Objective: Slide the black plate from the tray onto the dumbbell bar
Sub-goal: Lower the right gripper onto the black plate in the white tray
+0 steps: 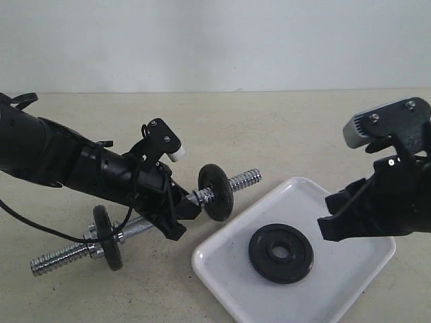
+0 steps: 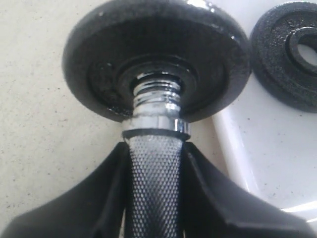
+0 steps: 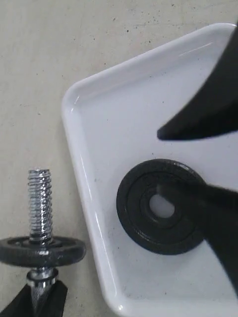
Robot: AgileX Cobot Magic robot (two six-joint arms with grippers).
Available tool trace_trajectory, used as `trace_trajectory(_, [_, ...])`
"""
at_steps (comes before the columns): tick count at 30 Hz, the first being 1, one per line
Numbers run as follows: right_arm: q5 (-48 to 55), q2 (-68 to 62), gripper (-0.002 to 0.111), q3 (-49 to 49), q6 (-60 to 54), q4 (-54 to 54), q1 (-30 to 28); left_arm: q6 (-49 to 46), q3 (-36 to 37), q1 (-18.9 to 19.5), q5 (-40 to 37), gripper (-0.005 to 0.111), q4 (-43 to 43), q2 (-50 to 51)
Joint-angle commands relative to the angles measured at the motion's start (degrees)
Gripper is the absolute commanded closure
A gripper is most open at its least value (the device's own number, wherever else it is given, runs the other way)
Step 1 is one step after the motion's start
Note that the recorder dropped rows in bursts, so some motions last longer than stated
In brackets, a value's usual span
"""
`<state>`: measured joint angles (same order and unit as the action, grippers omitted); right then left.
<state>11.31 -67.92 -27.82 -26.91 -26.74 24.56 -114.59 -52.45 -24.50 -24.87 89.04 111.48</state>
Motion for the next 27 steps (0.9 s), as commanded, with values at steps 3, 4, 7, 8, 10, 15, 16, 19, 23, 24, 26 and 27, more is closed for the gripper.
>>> trace_trajectory(3, [-6.23,-11.08,0.004,-0.29,-0.16,-1.68,0.06,0.84,-0.45,-0.09,-0.09,0.102,1.57,0.19])
trace_trajectory(4, [-6.81,-12.37,0.004,-0.29,-0.16,-1.68,0.43,0.84,-0.45,-0.09,-0.09,0.102,1.57,0.19])
trace_trajectory(7, [-12.60,-18.03,0.004,-0.29,-0.29,-1.46,6.55,0.84,-0.45,-0.09,-0.09,0.102,1.57,0.19])
trace_trajectory(8, [-15.02,-20.10,0.004,-0.46,-0.42,-1.46,8.93,0.84,-0.45,-0.09,-0.09,0.102,1.57,0.19])
trace_trajectory(10, [-13.92,-22.86,0.004,-3.23,0.44,-1.46,11.16,0.84,-0.45,-0.09,-0.21,0.102,1.17,0.19])
trace_trajectory(15, [-8.94,-27.44,0.004,-10.08,2.61,-1.46,11.40,0.84,-0.45,-0.09,1.61,0.102,-0.55,-1.06])
trace_trajectory(16, [-8.79,-27.93,0.004,-10.56,2.61,-1.46,11.40,0.84,-0.45,-0.09,1.88,0.102,-0.55,-1.33])
trace_trajectory(19, [-7.30,-29.51,0.004,-11.48,2.61,-1.46,11.40,0.84,-0.45,-0.09,2.76,0.102,-0.55,-2.01])
trace_trajectory(23, [-6.74,-31.41,0.004,-11.75,2.61,-1.46,11.40,0.84,-0.45,-0.09,3.56,0.102,-0.55,-2.01])
trace_trajectory(24, [-6.49,-31.65,0.004,-11.75,2.61,-1.46,11.40,0.84,-0.45,-0.09,3.56,0.102,-0.55,-2.01])
trace_trajectory(26, [-5.82,-32.05,0.004,-11.75,2.61,-1.46,11.40,0.99,-0.45,-0.09,3.70,0.102,-0.55,-2.01])
trace_trajectory(27, [-5.72,-32.05,0.004,-11.75,2.61,-1.46,11.40,1.23,-0.45,-0.09,3.70,0.102,-0.55,-2.01])
